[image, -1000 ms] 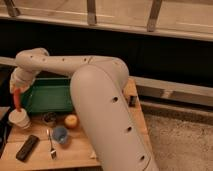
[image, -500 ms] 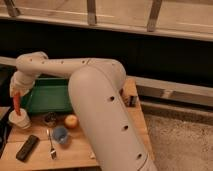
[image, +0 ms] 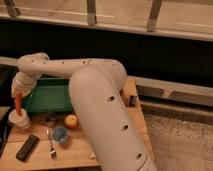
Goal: Place pepper in paper cup
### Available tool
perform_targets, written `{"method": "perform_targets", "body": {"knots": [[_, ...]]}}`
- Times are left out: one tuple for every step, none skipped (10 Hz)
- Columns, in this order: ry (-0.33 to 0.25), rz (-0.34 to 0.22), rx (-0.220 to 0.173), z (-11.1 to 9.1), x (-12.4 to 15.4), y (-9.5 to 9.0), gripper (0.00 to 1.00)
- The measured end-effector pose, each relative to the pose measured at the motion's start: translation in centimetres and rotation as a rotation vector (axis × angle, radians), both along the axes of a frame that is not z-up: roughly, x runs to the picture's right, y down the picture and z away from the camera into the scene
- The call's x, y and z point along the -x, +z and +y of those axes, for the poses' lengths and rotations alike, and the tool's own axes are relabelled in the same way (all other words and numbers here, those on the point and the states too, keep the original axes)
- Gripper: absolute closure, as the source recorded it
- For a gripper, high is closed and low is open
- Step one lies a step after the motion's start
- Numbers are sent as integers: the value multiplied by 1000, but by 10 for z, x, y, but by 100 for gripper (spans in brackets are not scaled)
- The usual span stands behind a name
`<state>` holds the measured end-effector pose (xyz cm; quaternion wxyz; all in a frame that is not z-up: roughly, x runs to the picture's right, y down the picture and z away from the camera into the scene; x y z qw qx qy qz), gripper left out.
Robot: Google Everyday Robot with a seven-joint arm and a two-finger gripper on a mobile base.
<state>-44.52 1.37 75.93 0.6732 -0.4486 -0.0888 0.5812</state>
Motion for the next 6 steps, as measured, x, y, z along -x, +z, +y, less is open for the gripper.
{"method": "perform_targets", "body": {"knots": [[-2, 0, 4, 2, 1, 1, 20], [-2, 0, 5, 2, 1, 1, 20], [-5, 5, 7, 3, 1, 1, 20], [-5, 5, 7, 3, 2, 1, 20], [-5, 5, 8, 3, 2, 1, 20], [-4, 6, 7, 3, 1, 1, 20]]}}
